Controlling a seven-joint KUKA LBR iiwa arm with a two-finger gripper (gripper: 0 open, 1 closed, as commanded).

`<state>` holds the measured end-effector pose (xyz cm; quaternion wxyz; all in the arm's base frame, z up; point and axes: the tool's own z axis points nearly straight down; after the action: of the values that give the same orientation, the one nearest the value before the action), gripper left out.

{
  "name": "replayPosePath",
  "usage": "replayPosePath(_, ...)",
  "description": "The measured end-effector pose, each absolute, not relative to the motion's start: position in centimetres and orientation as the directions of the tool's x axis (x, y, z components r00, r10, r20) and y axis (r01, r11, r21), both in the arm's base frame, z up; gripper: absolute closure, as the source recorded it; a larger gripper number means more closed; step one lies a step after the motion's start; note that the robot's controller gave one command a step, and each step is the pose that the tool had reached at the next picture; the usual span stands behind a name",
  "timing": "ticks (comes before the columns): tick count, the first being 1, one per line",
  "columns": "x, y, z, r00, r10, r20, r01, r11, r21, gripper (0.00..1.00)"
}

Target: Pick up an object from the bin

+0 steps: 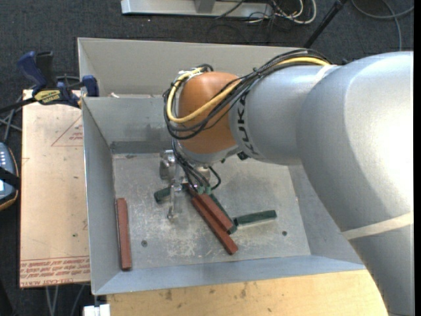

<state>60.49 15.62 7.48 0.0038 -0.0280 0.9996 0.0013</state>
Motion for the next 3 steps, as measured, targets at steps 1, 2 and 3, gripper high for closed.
replayPosePath(1,61.85,15.60,7.17,-0.957,-0.290,-0.006,-0.290,0.957,0.002,1.00)
replayPosePath(2,61.85,15.60,7.17,-0.957,-0.290,-0.006,-0.290,0.957,0.002,1.00)
replayPosePath(3,61.67,15.56,7.60,-0.957,-0.290,0.000,-0.290,0.957,0.002,1.00)
